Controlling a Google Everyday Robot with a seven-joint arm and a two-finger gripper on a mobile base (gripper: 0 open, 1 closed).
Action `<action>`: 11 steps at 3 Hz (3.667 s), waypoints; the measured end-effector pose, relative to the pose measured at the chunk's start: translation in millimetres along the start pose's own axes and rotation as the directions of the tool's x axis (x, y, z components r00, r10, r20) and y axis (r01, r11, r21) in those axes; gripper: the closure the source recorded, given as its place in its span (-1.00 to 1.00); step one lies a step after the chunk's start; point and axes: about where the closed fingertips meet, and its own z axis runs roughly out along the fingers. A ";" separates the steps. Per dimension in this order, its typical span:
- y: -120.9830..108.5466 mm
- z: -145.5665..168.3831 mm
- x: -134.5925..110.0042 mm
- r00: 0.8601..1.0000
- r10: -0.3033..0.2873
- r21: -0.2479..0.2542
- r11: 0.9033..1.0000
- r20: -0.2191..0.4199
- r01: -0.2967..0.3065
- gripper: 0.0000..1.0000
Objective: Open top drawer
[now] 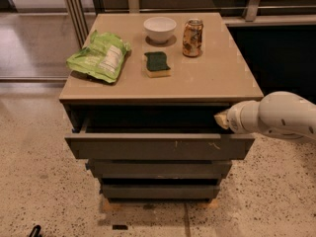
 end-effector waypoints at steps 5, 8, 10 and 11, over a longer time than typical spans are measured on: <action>29.9 47.3 57.7 0.979 -0.063 -0.097 0.994 -0.194 0.044 1.00; 34.6 8.4 89.8 0.982 -0.016 -0.096 0.995 -0.187 -0.002 1.00; 39.5 -19.5 98.5 0.985 -0.028 -0.098 0.995 -0.168 0.012 1.00; 43.9 -48.6 107.9 0.990 -0.045 -0.126 0.992 -0.133 0.028 1.00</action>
Offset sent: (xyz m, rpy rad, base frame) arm 0.0108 0.0429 -0.0349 -0.3164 0.1922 0.1734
